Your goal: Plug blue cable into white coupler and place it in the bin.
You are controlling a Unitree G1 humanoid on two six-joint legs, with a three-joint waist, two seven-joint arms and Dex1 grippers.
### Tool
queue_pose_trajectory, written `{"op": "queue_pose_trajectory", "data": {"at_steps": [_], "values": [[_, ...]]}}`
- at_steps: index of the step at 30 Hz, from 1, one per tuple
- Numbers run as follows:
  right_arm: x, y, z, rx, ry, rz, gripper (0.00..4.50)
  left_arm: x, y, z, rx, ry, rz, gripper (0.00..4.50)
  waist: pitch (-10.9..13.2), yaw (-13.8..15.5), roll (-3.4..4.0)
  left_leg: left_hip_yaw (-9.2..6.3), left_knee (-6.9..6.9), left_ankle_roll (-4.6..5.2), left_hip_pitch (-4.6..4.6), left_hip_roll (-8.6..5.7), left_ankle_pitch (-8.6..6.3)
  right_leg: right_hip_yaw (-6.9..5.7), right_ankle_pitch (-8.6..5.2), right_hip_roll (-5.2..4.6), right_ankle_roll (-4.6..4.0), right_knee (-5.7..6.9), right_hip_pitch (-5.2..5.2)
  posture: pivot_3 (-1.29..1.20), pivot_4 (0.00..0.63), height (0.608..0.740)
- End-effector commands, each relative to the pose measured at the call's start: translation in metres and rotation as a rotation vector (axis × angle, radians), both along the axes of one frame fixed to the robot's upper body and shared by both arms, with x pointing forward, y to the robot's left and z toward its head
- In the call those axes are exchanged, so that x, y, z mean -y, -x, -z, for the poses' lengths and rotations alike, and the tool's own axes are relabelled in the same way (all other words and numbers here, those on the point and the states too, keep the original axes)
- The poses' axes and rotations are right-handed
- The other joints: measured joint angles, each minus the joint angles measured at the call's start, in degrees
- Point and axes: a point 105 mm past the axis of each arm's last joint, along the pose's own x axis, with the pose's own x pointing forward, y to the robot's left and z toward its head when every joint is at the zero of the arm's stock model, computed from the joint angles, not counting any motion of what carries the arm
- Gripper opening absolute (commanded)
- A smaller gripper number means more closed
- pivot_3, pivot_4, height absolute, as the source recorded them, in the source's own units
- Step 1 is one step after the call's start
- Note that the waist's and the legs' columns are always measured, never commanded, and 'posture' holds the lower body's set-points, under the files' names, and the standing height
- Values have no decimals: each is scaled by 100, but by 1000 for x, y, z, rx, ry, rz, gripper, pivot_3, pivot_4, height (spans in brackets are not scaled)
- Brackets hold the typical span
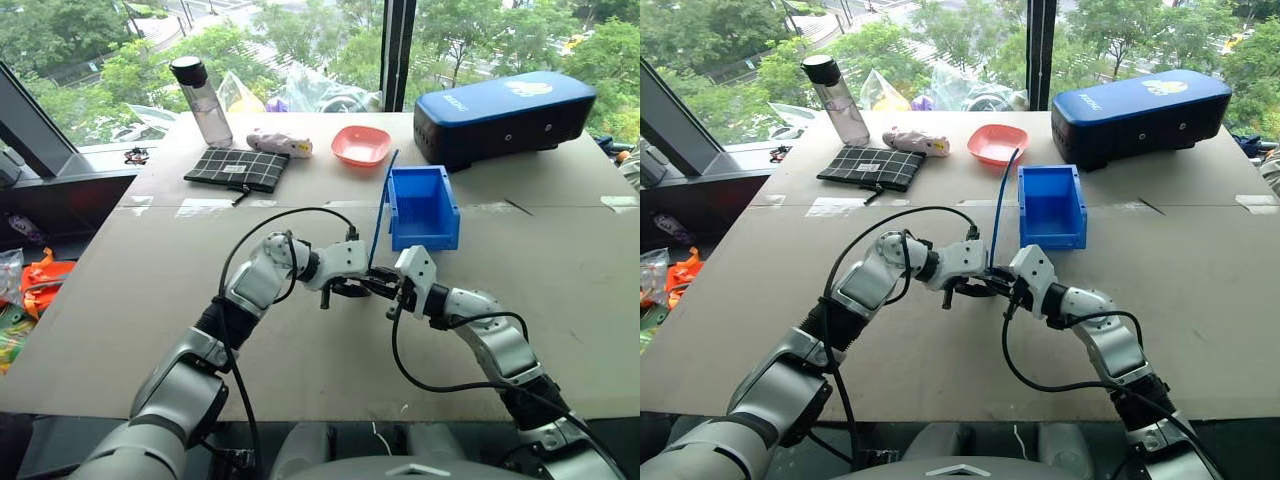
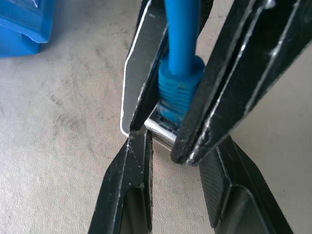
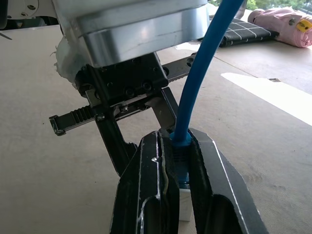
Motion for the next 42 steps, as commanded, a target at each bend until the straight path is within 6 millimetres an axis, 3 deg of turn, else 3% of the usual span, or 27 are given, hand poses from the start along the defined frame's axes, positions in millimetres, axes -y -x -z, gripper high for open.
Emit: {"op": "queue_pose_trajectory", "data": {"at_steps": [1,2,7,8,11,17,24,27,30,34,38,42], "values": [[20,23,80,-321,161,57,0,13,-8,-28,105,94,13,1714,8,2,-4,0,0,0,0,0,0,0,0,0,0,0,0,0,150,736],[18,21,77,-307,145,57,0,13,-9,-28,105,99,10,1944,10,9,-7,-1,0,0,-1,-1,0,0,0,-1,0,-1,0,0,150,736],[8,15,47,-239,8,41,0,8,-10,-32,105,146,-23,4295,24,-19,-11,-8,-11,0,-5,0,0,3,0,-2,0,-4,-7,0,150,736],[7,15,44,-230,-5,41,0,6,-10,-33,102,157,-30,4404,29,-19,-11,-9,-12,-1,-8,0,0,3,1,-2,-1,-4,-12,0,150,736],[8,9,25,-193,-90,66,0,-5,-10,-39,99,202,-70,4404,62,-15,-9,-11,-15,-1,-13,0,0,3,11,-3,-19,-8,-15,0,150,736],[24,10,-43,-115,-331,87,0,-30,4,-41,63,272,-145,4404,99,3,-22,-23,-6,-6,-115,-6,3,-4,17,-16,-25,-7,-103,0,150,736],[48,12,-106,-112,-512,102,0,-25,27,-71,25,529,-220,4404,150,41,-31,-35,-3,-7,-153,-7,3,-21,19,-48,-23,-28,-119,0,150,736],[62,4,-131,-103,-550,123,0,-22,38,-84,0,647,-261,4404,152,48,-31,-41,-2,-7,-160,-10,3,-35,19,-57,-23,-34,-117,0,150,736],[75,-11,-146,-96,-548,172,0,-22,46,-92,4,709,-291,4404,153,49,-31,-46,-2,-7,-165,-14,3,-44,20,-59,-23,-36,-117,0,150,736],[100,-55,-155,-81,-456,387,0,-22,57,-106,27,818,-314,4404,162,17,-26,-38,-1,-8,-165,-17,4,-42,21,-60,-24,-36,-118,0,150,736],[118,-99,-158,-125,-368,551,0,-23,65,-106,44,856,-358,4404,163,33,-25,-35,0,-12,-166,-26,7,-43,21,-59,-25,-37,-118,0,150,736],[120,-120,-145,-209,-236,575,0,-21,68,-103,58,853,-385,4404,163,34,-24,-20,-1,-19,-177,-28,11,-50,21,-58,-25,-50,-119,0,150,736]]}}
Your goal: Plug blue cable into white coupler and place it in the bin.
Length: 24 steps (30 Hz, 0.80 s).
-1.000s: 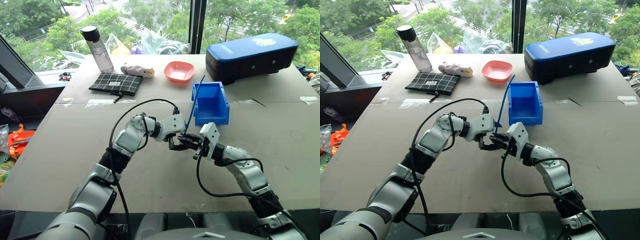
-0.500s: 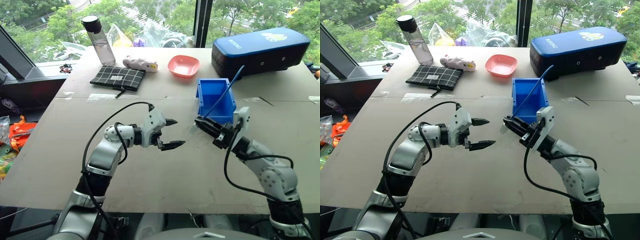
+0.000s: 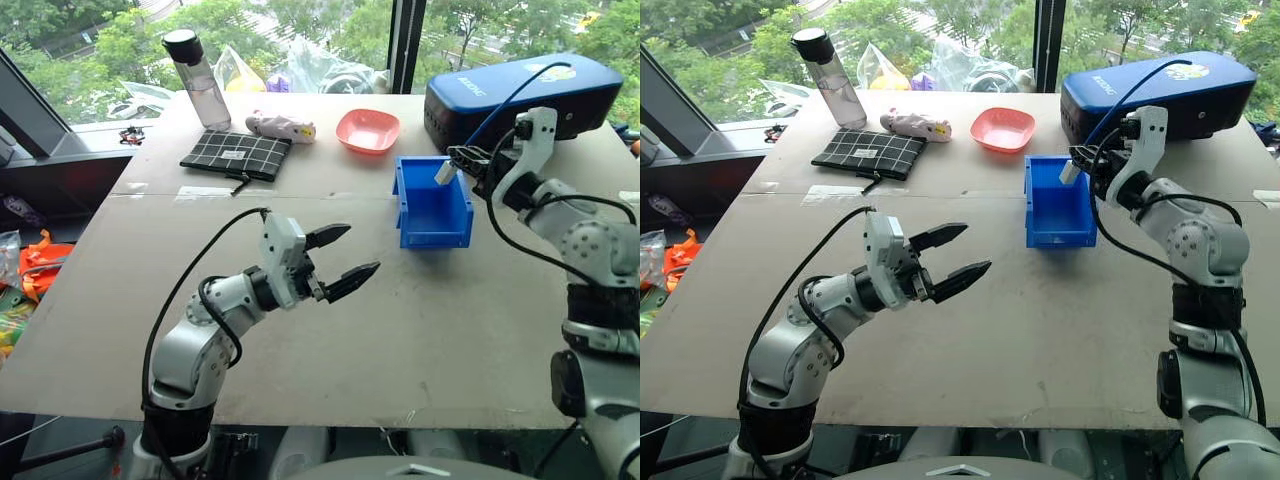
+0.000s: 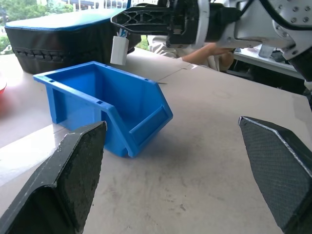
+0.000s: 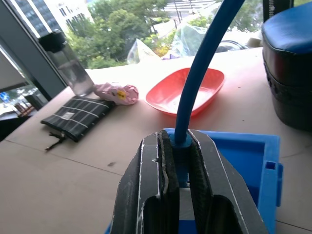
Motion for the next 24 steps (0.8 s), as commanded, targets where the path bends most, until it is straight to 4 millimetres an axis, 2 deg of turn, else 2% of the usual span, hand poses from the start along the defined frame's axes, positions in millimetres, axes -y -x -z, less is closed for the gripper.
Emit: {"op": "queue_pose_trajectory", "data": {"at_steps": [1,6,10,11,12,13,14,17,18,19,21,24], "values": [[-3,-12,5,-79,75,-26,0,4,6,-12,69,6,-11,4404,0,-2,0,3,0,-1,-3,0,1,0,0,0,0,-3,0,0,150,736],[-20,-16,6,-154,109,-143,0,5,6,-11,73,4,-43,4404,1,-5,1,10,0,-15,-9,2,8,2,1,-2,-1,-16,0,0,150,736],[-17,-20,15,-215,163,-158,0,5,6,-8,76,1,-59,4404,1,0,1,10,0,-15,-11,1,9,2,1,-2,-2,-20,0,0,150,736],[-16,-20,17,-227,169,-164,899,5,6,-7,77,0,-61,4500,1,5,1,9,0,-15,-11,0,9,0,1,-2,-2,-21,1,0,150,736],[-16,-20,18,-235,175,-172,1171,5,6,-6,77,0,-63,4500,1,8,1,10,0,-15,-13,0,9,0,2,-3,-3,-23,1,0,150,736],[-15,-20,17,-238,184,-173,1699,5,6,-6,77,-1,-65,4500,1,8,1,10,0,-15,-13,1,9,0,2,-4,-3,-24,1,0,150,736],[-15,-20,16,-236,191,-179,2024,4,6,-6,77,-1,-67,4500,1,7,1,11,0,-15,-14,0,9,0,2,-4,-3,-25,1,0,150,736],[-5,-16,5,-203,220,-174,3523,-1,6,-2,71,-9,-73,4500,2,1,2,12,0,-16,-14,0,9,1,3,-4,-4,-26,1,0,150,736],[0,-13,0,-187,223,-174,3838,-2,5,-2,68,-12,-72,4500,3,6,5,12,0,-16,-14,0,9,1,3,-4,-4,-26,0,0,150,736],[2,-11,-2,-177,223,-174,4414,-3,5,-1,67,-14,-72,4500,5,11,7,11,0,-16,-16,0,9,-1,3,-5,-4,-28,0,0,150,736],[8,-3,-9,-135,227,-187,4414,-4,6,0,64,-19,-69,4500,5,23,7,9,-1,-15,-18,0,9,-3,3,-9,-4,-32,1,0,150,736],[20,26,-28,15,199,-221,4414,-7,6,1,56,-27,-67,4500,3,90,3,5,-2,-7,-24,0,4,-10,3,-12,-3,-42,4,0,150,736]]}}
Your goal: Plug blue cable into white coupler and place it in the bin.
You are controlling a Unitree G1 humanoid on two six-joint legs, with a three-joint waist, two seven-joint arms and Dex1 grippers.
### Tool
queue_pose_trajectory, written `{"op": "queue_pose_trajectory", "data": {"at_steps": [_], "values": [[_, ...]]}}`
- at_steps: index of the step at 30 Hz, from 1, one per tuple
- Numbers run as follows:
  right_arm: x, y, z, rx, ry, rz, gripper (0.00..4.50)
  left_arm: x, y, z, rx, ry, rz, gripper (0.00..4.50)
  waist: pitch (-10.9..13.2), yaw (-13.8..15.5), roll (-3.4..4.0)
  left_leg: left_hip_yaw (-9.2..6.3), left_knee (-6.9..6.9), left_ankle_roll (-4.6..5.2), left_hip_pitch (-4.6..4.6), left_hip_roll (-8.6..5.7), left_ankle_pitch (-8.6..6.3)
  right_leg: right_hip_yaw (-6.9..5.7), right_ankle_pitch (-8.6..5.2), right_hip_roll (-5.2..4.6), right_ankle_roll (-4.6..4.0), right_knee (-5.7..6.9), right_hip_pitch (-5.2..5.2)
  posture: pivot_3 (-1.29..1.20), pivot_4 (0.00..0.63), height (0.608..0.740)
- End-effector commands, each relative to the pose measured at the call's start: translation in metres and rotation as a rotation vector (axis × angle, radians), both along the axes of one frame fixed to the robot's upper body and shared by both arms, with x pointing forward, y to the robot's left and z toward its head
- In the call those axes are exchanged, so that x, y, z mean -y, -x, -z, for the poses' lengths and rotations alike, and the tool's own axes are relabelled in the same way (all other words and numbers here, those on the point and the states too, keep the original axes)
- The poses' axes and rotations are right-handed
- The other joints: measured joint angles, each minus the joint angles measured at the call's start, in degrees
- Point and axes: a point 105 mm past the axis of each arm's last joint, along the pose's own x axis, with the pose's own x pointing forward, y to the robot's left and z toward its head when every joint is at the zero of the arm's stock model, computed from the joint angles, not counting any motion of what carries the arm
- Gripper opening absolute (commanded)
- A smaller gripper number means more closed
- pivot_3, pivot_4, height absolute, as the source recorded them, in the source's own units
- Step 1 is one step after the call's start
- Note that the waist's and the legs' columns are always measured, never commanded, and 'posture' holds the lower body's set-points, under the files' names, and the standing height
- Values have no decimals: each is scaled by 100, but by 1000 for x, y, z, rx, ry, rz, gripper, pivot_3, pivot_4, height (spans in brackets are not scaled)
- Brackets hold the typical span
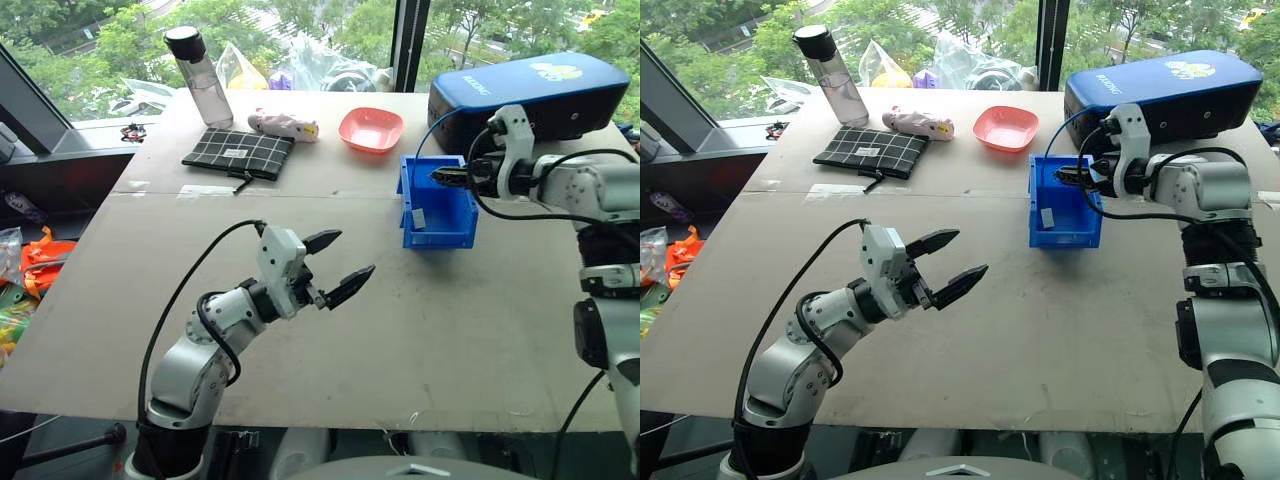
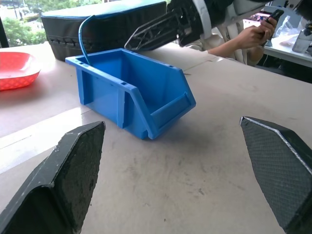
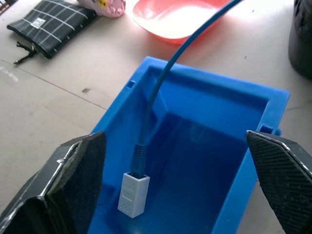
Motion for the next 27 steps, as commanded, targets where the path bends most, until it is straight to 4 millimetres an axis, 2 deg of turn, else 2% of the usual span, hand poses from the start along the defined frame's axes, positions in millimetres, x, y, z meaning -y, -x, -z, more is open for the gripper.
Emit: {"op": "queue_pose_trajectory", "data": {"at_steps": [1,4,8,11,17,22,27], "values": [[10,38,-36,213,-58,-87,4414,-5,2,-5,20,-2,1,4500,0,85,0,-4,1,10,-1,2,-6,-4,0,-1,1,-1,0,0,150,736],[21,76,-33,339,7,-150,4414,-10,4,-4,-3,-19,4,4500,2,96,3,-1,1,10,-4,1,-6,-4,0,-6,2,-3,0,0,150,736],[43,125,-6,401,162,-211,4414,-24,10,-7,-35,-47,13,4500,-1,131,-7,0,2,16,3,2,-9,-12,0,-8,7,-5,11,0,150,736],[69,156,21,338,257,-221,4414,-39,18,-8,-78,-77,6,4500,1,104,-6,7,4,17,10,3,-10,-7,0,-10,7,-1,14,0,150,736],[120,216,44,223,286,-111,4414,-70,37,-4,-162,-164,-18,4500,6,83,2,32,3,19,22,13,-11,17,-1,-2,6,1,14,0,150,736],[138,245,51,150,299,-68,4414,-87,50,-2,-235,-211,13,4500,9,80,0,39,3,19,23,16,-11,22,-4,-4,2,-2,16,0,150,736],[143,250,56,148,292,-48,4414,-91,57,-1,-272,-223,49,4500,12,79,-4,46,3,19,24,18,-11,29,-7,-4,-4,-2,15,0,150,736]]}}
